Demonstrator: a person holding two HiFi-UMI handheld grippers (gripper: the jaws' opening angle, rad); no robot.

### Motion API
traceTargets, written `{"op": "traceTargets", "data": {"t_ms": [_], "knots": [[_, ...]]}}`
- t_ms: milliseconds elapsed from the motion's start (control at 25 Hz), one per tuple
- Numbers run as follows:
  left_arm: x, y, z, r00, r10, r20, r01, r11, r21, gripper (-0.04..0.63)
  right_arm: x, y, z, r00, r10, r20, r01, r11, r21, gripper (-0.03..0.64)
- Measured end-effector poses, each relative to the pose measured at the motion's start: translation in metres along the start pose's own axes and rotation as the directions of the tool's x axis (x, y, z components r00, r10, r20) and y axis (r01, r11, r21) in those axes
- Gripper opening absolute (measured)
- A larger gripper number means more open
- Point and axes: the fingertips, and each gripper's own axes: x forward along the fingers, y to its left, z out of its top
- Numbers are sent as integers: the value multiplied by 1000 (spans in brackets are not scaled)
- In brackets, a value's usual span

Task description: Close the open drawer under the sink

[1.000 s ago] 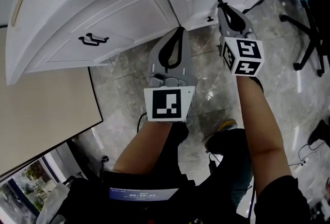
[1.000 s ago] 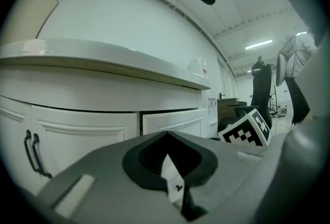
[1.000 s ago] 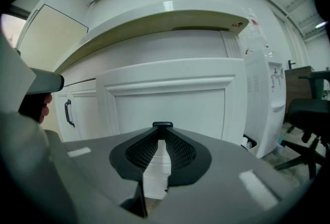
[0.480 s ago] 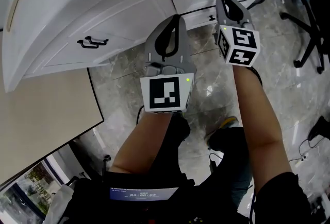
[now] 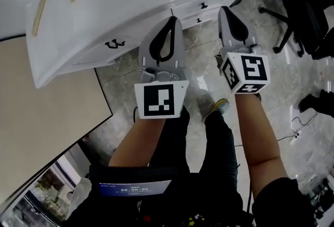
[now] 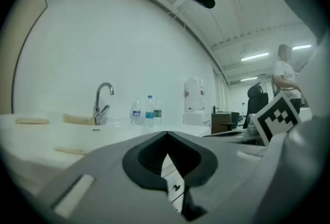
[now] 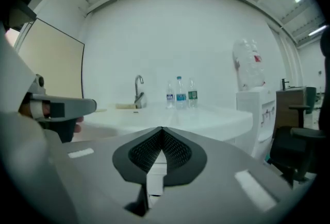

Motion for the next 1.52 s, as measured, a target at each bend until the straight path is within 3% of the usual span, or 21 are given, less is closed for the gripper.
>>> {"op": "traceTargets", "data": {"t_ms": [280,480,760,1040,1120,1240,1360,1520], "knots": [[-64,-37,138,994,-105,-7,106,994,6,0,-118,40,157,998,-48,40,48,999,12,25],[-97,-66,208,987,-135,93,135,991,0,0,-182,47,223,993,-47,111,52,998,-45,25],[-144,-149,240,991,-60,118,59,998,14,0,-265,28,236,989,57,135,-54,998,-22,23],[-237,-223,207,991,84,103,-81,996,-33,0,-381,47,203,973,205,105,-194,975,-109,21],[-246,-240,200,993,89,78,-85,995,-51,0,-399,43,198,974,209,84,-199,974,-110,21],[-262,-273,222,994,89,61,-86,995,-46,0,-434,30,214,978,197,74,-190,978,-89,21],[-284,-296,245,992,104,75,-102,994,-29,0,-467,25,228,977,195,87,-188,978,-85,21],[-312,-306,246,988,120,95,-121,993,3,0,-490,31,221,977,189,97,-181,980,-84,21]]}}
